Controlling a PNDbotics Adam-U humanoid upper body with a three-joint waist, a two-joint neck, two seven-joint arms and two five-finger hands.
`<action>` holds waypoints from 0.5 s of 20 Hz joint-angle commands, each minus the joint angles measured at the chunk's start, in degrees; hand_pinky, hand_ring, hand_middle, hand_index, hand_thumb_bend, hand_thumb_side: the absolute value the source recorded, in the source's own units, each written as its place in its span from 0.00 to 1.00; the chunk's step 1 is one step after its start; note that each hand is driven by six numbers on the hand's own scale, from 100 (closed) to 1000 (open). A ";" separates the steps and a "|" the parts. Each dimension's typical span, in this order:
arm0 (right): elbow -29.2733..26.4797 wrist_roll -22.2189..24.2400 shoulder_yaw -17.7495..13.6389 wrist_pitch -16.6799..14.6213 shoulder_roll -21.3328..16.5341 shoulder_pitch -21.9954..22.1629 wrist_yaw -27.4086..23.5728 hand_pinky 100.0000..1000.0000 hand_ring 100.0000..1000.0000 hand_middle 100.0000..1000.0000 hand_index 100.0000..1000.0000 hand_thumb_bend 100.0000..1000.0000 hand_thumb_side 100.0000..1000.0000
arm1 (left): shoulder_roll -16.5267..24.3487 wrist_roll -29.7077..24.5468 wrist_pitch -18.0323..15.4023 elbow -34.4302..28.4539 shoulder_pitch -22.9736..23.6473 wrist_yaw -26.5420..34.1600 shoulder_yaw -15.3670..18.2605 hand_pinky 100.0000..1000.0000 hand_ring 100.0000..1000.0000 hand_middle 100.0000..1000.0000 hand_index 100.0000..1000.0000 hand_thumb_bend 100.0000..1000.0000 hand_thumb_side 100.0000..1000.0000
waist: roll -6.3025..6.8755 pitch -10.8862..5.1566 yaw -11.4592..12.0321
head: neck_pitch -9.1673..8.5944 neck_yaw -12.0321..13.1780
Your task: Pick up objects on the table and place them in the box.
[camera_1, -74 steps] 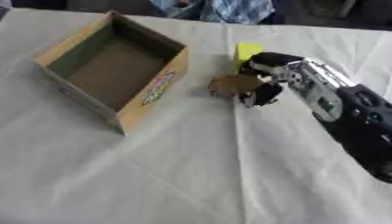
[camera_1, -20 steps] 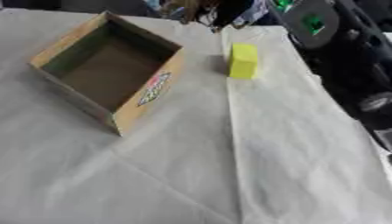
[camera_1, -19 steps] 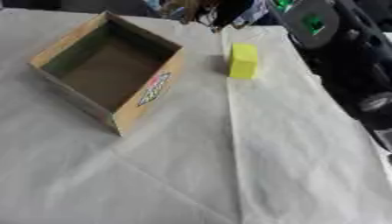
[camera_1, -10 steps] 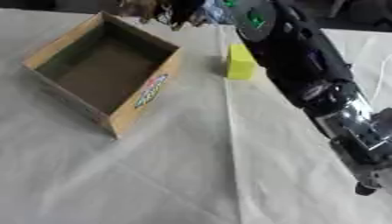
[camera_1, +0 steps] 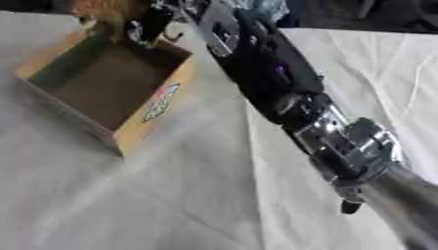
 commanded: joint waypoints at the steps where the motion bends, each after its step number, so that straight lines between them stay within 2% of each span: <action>1: 2.28 -1.54 -1.23 -0.83 2.26 -1.60 3.02 0.58 0.50 0.35 0.52 0.00 0.00 | 0.07 0.02 -0.48 -0.81 -0.93 0.29 -0.18 0.57 0.90 1.00 0.61 0.22 0.99 | 0.65 -0.77 0.45 | -0.78 -1.14; 5: 6.11 -3.70 -1.67 -2.79 4.99 -0.97 6.47 0.59 0.52 0.37 0.54 0.00 0.00 | -0.21 0.02 -0.67 -0.81 -1.39 0.50 -0.30 0.57 0.90 1.00 0.61 0.22 0.99 | 0.65 -0.51 1.25 | -0.85 -2.00; 10: 9.47 -5.44 -2.32 -5.79 6.25 -0.37 8.41 0.62 0.56 0.42 0.58 0.00 0.02 | -0.41 -0.03 -0.70 -0.81 -1.71 0.64 -0.30 0.57 0.90 1.00 0.61 0.22 0.99 | 0.26 -0.41 1.71 | -0.79 -2.13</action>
